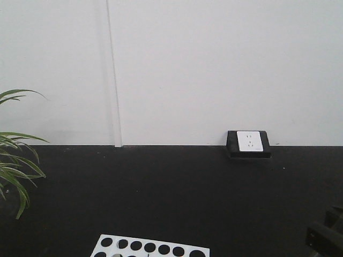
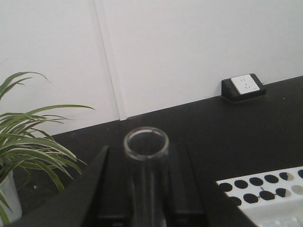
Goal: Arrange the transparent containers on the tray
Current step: 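Drive the base to the counter with the yellow tray, holding both tubes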
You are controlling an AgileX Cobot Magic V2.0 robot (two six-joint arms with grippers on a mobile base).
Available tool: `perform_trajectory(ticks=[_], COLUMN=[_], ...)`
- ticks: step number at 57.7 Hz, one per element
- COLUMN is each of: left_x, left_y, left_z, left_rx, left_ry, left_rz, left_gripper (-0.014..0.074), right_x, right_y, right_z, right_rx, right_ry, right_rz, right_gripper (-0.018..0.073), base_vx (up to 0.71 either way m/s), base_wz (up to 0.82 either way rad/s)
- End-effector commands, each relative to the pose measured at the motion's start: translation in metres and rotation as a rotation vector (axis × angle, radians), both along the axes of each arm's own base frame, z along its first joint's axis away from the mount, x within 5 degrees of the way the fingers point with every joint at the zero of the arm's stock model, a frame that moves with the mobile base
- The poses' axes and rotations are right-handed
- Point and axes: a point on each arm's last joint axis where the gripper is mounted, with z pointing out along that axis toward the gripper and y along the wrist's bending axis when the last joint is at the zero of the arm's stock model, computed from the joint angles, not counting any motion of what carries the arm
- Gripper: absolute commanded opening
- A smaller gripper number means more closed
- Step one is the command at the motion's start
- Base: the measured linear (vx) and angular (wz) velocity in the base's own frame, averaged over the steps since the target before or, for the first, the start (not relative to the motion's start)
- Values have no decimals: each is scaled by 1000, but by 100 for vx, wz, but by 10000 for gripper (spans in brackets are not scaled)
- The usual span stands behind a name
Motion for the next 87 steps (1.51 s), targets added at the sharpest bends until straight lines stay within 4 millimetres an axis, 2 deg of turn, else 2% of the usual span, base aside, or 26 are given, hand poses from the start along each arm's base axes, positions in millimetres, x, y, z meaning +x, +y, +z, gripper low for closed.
perform_trajectory(ticks=[1, 37, 87], left_x=[-1, -1, -1], left_y=[-1, -1, -1], left_z=[15, 15, 15], left_rx=[-21, -21, -21], left_ry=[-90, -90, -90], left_rz=[-22, -22, -22], left_gripper=[75, 75, 75], right_x=[0, 0, 0], right_y=[-2, -2, -2], right_z=[18, 18, 18], right_rx=[59, 59, 56], right_ry=[-102, -102, -96], right_rz=[-22, -22, -21], right_gripper=[64, 64, 64], base_vx=[-8, -20, -36], base_wz=[8, 16, 20])
